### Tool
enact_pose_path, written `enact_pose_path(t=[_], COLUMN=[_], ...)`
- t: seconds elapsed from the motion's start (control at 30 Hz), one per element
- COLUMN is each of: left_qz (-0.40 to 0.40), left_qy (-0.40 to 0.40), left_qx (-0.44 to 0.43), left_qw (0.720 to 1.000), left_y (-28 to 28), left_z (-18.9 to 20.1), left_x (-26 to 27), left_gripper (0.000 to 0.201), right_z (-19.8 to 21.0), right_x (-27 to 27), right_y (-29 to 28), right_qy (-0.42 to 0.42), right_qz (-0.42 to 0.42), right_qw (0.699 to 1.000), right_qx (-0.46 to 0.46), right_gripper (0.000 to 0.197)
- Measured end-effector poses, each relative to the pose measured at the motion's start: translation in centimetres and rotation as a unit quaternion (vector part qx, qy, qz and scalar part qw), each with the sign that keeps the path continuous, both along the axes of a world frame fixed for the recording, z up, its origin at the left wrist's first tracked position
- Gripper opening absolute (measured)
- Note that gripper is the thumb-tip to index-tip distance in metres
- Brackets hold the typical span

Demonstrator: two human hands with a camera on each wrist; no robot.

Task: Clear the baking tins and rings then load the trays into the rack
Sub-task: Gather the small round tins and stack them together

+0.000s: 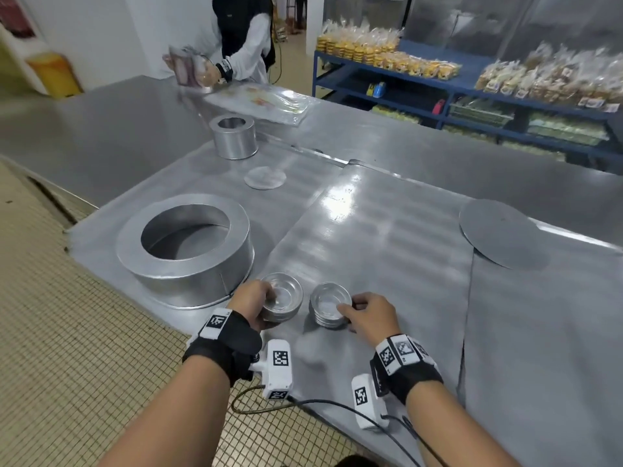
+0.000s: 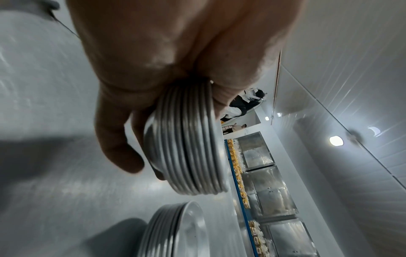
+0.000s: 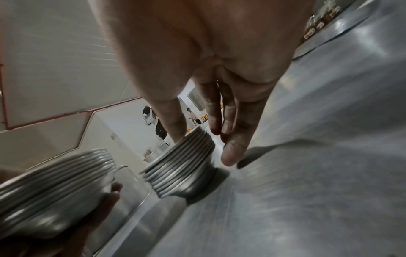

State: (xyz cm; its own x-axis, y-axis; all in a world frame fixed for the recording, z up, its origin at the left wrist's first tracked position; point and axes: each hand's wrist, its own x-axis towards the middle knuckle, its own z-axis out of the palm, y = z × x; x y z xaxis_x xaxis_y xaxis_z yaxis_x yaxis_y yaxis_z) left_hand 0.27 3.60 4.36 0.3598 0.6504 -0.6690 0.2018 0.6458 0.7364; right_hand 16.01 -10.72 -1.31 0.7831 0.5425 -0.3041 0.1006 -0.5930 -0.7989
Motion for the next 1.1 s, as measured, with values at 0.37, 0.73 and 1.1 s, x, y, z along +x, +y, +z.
enact_pose_path(t=[0.37, 0.73, 1.1], left_qz=[0.020, -0.036, -0.095], left_qy=[0.084, 0.152, 0.122], left_qx=[0.045, 0.030, 0.059], left_qw=[0.995, 0.987, 0.986], left_y=[0.6, 0.8, 0.5], left_z=[-1.9, -2.1, -2.1], left_x=[0.8, 3.3, 8.3], left_gripper=[0.015, 0.013, 0.033], right_z=[0.6, 0.3, 0.1], right_x=[0.8, 3.5, 8.2], right_y=[1.2, 0.6, -1.3], right_qy=[0.173, 0.242, 0.226], right_qz=[-0.053, -0.056, -0.130], right_qw=[0.983, 0.966, 0.958], right_qx=[0.029, 0.071, 0.123], right_gripper=[0.013, 0.018, 0.018])
